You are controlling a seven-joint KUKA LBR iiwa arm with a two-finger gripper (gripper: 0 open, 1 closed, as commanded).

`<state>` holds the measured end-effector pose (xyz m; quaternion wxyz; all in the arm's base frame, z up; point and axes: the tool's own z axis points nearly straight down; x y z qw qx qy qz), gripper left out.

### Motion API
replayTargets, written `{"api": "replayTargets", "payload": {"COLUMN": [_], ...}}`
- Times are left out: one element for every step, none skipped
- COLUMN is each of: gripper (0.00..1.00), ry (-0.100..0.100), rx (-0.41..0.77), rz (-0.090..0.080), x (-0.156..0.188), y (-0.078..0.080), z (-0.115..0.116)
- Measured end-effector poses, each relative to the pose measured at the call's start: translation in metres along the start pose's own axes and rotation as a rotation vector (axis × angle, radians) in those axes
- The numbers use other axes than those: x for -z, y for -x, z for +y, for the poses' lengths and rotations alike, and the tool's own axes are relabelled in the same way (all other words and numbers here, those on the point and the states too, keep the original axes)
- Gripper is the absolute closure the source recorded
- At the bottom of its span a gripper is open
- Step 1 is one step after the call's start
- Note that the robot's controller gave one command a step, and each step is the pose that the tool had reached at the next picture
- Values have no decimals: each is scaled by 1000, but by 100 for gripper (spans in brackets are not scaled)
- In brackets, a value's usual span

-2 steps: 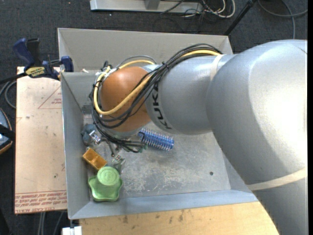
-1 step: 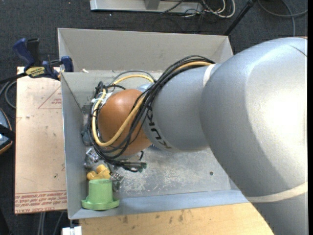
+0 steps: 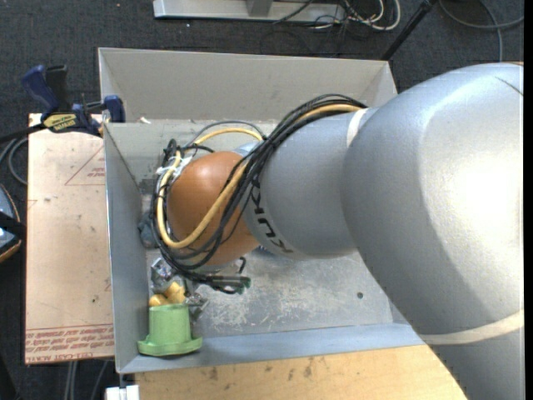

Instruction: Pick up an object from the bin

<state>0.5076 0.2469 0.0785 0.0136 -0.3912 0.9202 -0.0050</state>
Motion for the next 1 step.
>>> {"api": "replayTargets", "payload": {"gripper": [100], "ry": [17], "rx": [-11], "rz": [10], "x": [144], "y": [-8], "z": [12]}}
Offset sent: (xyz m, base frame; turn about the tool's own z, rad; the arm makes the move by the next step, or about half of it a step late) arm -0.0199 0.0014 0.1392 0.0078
